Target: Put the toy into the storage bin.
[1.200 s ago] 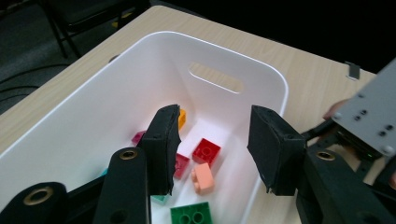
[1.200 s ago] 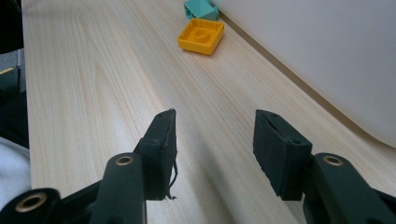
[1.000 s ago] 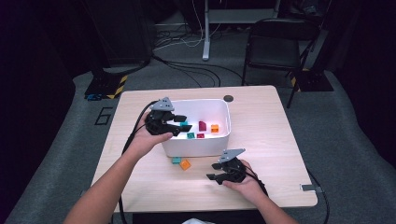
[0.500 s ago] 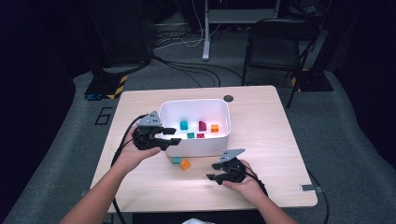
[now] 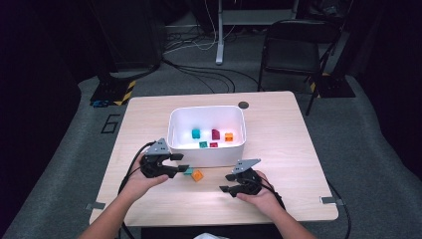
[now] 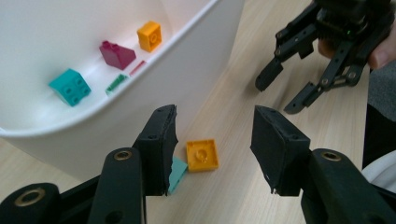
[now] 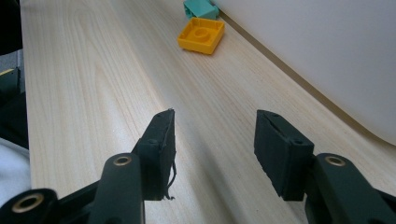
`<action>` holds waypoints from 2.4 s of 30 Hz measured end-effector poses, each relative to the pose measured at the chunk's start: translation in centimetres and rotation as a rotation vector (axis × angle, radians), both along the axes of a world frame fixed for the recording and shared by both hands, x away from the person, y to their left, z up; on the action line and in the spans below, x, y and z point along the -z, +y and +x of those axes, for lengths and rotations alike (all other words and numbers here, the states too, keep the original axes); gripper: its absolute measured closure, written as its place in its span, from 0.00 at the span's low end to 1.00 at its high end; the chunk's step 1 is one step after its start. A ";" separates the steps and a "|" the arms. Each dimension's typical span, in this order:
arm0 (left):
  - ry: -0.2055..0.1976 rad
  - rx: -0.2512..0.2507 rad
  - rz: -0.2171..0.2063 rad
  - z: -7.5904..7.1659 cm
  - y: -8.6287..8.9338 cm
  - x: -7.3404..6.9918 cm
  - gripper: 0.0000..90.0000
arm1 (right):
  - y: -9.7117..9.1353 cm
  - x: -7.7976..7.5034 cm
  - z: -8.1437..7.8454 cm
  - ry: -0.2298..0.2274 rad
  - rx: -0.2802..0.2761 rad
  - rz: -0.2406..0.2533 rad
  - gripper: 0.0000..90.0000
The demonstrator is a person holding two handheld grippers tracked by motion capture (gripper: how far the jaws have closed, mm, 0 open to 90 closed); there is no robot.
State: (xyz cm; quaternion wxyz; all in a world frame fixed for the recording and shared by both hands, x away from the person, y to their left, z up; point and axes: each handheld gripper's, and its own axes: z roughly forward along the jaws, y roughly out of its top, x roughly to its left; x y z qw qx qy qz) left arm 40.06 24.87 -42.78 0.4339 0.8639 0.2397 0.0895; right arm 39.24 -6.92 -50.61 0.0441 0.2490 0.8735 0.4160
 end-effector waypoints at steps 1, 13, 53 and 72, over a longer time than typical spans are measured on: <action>0.005 -0.003 0.002 0.0 0.0 0.5 0.54 | 0.0 0.0 0.0 0.000 0.001 -0.002 0.53; 0.034 -0.004 0.025 0.9 -0.3 4.8 0.48 | 0.1 0.0 -0.1 0.003 -0.004 -0.001 0.53; 0.052 -0.033 0.070 1.7 -0.3 9.0 0.45 | 4.2 0.3 0.3 -0.009 -0.051 -0.010 0.50; 0.029 0.114 0.053 1.2 -5.4 9.2 0.48 | 2.6 0.4 0.7 -0.005 -0.021 -0.015 0.50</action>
